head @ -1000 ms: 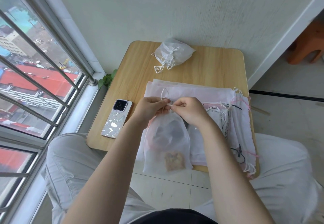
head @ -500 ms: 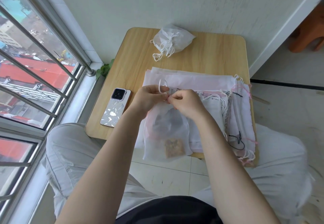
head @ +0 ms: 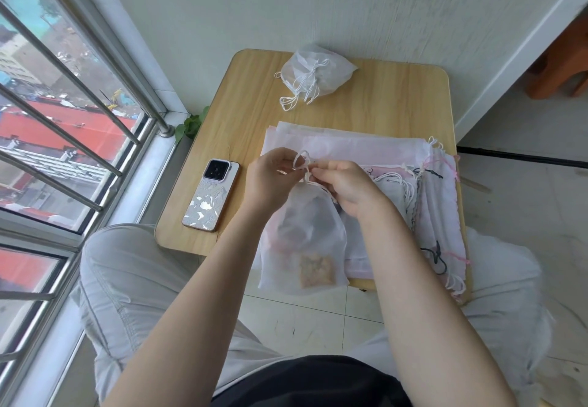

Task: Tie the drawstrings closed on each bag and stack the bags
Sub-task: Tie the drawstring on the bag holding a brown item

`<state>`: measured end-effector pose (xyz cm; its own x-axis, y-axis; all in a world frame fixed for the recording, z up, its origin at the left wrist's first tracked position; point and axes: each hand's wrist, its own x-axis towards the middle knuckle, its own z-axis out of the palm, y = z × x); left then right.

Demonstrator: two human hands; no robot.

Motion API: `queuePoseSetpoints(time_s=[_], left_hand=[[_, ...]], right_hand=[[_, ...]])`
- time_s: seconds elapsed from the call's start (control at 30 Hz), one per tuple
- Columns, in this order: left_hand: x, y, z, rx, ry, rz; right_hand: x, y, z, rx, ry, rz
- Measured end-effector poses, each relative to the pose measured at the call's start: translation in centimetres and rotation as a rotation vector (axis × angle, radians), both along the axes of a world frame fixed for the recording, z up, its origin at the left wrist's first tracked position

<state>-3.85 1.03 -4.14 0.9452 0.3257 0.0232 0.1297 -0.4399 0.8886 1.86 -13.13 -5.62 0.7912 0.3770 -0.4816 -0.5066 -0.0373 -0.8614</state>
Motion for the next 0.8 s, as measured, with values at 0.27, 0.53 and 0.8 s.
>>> queuePoseSetpoints(time_s=[0.27, 0.53, 0.8], left_hand=[[-0.2, -0.5, -1.2, -0.04, -0.038, 0.075], [-0.7, 0.3, -1.1, -0.451, 0.084, 0.128], [-0.8, 0.6, -1.9, -0.457, 0.099, 0.149]], right_hand=[[0.1, -0.5, 0.2, 0.017, 0.091, 0.137], [0.2, -0.6, 0.7, -0.05, 0.011, 0.119], [0.9, -0.9, 1.3, 0.394, 0.226, -0.281]])
